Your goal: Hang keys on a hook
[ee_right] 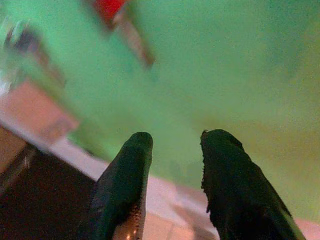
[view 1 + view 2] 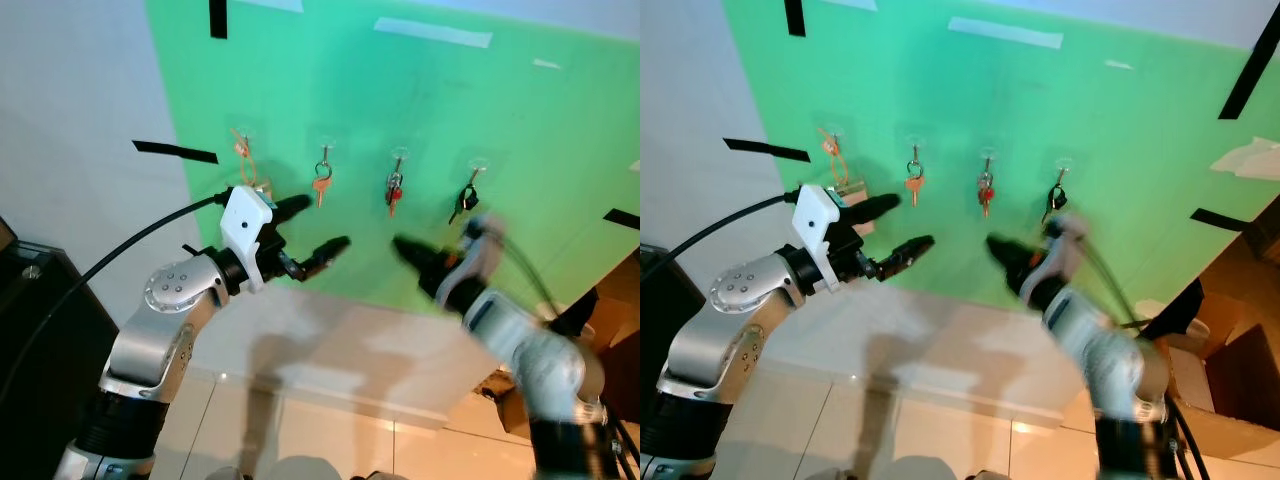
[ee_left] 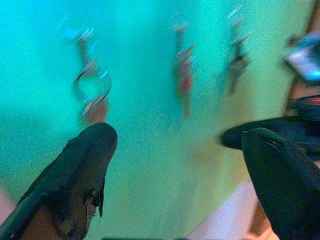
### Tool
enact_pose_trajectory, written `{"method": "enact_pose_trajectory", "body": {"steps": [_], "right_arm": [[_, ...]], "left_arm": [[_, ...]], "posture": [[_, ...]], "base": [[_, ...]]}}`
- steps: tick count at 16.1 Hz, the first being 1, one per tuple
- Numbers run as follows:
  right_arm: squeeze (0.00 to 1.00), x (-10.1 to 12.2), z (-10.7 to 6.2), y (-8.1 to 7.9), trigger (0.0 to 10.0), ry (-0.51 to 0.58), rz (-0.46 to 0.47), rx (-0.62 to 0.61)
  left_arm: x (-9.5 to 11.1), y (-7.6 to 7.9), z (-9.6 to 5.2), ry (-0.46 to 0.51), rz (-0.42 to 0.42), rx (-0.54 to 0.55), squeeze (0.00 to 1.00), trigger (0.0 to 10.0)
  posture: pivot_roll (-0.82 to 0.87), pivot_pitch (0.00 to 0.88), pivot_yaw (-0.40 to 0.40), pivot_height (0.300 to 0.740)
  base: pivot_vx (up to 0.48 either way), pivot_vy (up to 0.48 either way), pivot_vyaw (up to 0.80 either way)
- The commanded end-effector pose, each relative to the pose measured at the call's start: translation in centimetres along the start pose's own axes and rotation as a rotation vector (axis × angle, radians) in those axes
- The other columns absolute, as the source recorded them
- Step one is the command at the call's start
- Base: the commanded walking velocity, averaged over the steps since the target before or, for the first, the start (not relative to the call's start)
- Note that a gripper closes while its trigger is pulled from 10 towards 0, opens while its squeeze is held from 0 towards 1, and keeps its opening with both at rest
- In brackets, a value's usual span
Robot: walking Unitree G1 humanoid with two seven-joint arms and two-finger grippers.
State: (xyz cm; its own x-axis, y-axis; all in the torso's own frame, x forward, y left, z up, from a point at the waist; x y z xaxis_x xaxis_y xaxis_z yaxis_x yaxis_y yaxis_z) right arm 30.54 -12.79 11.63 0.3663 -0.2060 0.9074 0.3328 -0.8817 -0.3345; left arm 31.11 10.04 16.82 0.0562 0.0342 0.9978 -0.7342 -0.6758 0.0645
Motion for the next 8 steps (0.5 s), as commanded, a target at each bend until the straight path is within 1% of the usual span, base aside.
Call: {"method": "enact_pose_trajectory", "body": {"steps": [1, 2, 3, 4, 5, 6, 7, 8], "right_arm": [[1.00, 0.7, -0.3, -0.6, 10.0, 0.034, -0.059, 0.016], [1.00, 0.7, -1.2, -0.7, 10.0, 0.079, -0.133, -0.019], [1.00, 0.5, -1.5, -0.7, 10.0, 0.077, -0.168, -0.033], [1.00, 0.1, -3.3, -0.2, 10.0, 0.100, -0.297, -0.143], [1.00, -0.1, -4.1, 0.3, 10.0, 0.101, -0.330, -0.194], [1.00, -0.2, -4.4, 0.6, 10.0, 0.090, -0.344, -0.222], [1.00, -0.6, -5.2, 1.7, 10.0, 0.075, -0.385, -0.309], [1.00, -1.7, -6.3, 3.6, 10.0, 0.065, -0.341, -0.443]], "left_arm": [[-0.9, -0.5, 0.0, -0.035, 0.025, 0.056, 0.00, 10.0], [-2.6, -1.5, -0.5, -0.083, 0.047, 0.151, 0.00, 10.0], [-3.1, -1.7, -0.8, -0.101, 0.052, 0.174, 0.00, 10.0], [-4.9, -2.3, -2.4, -0.135, 0.045, 0.281, 0.00, 10.0], [-5.5, -2.3, -3.0, -0.144, 0.033, 0.313, 0.00, 10.0], [-5.7, -2.2, -3.3, -0.148, 0.031, 0.321, 0.00, 10.0], [-6.3, -2.0, -3.7, -0.165, 0.025, 0.340, 0.00, 10.0], [-7.0, -1.7, -4.0, -0.172, 0.004, 0.362, 0.00, 10.0]], "posture": [[-0.08, 0.000, -0.058, 0.740], [-0.09, 0.000, -0.045, 0.740], [-0.09, 0.000, -0.045, 0.740], [-0.12, 0.000, -0.020, 0.740], [-0.12, 0.000, -0.017, 0.740], [-0.12, 0.000, -0.017, 0.740], [-0.12, 0.000, -0.016, 0.740], [-0.12, 0.000, -0.006, 0.740]], "base": [[0.000, 0.000, 0.00], [0.000, 0.000, 0.00], [0.000, 0.000, 0.00], [0.000, 0.000, -0.80], [0.000, 0.000, -0.80], [0.000, 0.000, -0.80], [0.000, 0.000, -0.80], [0.000, 0.000, -0.80]]}}
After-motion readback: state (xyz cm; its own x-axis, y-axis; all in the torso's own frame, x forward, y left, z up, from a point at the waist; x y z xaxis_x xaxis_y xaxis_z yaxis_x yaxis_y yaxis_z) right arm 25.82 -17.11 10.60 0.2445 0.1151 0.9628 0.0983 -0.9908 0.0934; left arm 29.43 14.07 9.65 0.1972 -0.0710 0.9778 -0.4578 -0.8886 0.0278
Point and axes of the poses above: a point about 5 cm out from each wrist's last joint towards the gripper, its own z axis pointing out of the wrist towards the gripper, its own x axis along the axis of the wrist's last joint, y = z × x, the point moved 3 cm from there along z, pointing out of the wrist towards the gripper, and after that the axes turned 11 degrees about -z, right-handed, at the moved point
